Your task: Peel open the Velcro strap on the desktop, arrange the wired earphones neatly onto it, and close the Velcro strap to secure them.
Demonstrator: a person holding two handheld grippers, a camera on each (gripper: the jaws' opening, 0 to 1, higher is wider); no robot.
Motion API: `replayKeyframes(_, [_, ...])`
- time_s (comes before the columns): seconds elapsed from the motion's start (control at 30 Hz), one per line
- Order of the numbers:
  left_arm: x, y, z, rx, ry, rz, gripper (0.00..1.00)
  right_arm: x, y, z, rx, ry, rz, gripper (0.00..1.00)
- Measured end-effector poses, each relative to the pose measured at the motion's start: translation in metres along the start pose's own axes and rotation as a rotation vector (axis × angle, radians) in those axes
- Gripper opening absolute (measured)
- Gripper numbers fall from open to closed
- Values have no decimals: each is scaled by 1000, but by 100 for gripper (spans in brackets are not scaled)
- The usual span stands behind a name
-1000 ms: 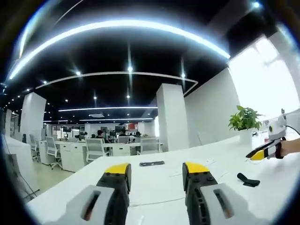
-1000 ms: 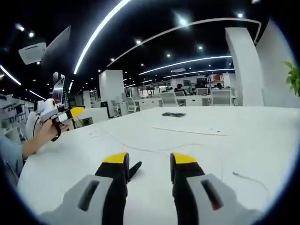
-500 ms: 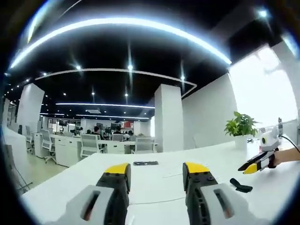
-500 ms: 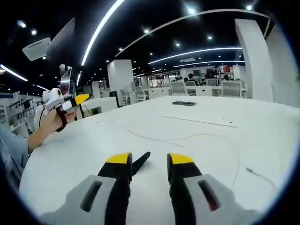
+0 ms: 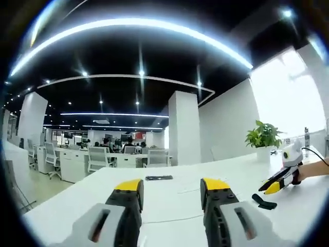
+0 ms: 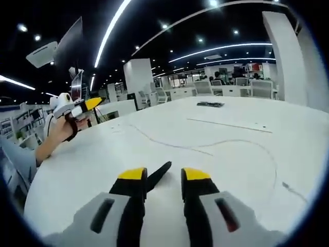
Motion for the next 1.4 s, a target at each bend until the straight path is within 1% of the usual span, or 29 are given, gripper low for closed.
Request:
replayKeyframes(0.1, [0, 1, -1, 2, 4, 5, 47, 2, 1, -1, -1, 0, 5, 25])
replayKeyframes(0.37, [0, 2, -2, 2, 8, 8, 47, 7, 3, 0, 36, -23, 17, 25])
replayKeyframes(0.57, [0, 1, -2, -1, 9, 7, 47, 10, 6, 0, 32, -30, 32, 24])
replayKeyframes(0.83, [-1, 0, -3, -3, 12, 3, 47, 14, 8, 6, 29, -42, 44, 22])
replayKeyframes(1.17, [0, -1, -4, -6, 16, 0, 47, 18, 12, 7, 34, -48, 67, 18])
replayKeyframes(1.4, [0, -2, -4, -9, 17, -3, 47, 21, 10, 3, 41, -49, 66, 16])
Point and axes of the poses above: the point that each gripper's makers call its tool centre point, and the gripper's own axes: x roughly forward along the fingers, z roughly to its left, y roughly out of its underside, the point moved 2 cm from there along -x, roughly backward along the fingers, and after that the axes turned 12 degrees about -z, right-handed, at the moved point
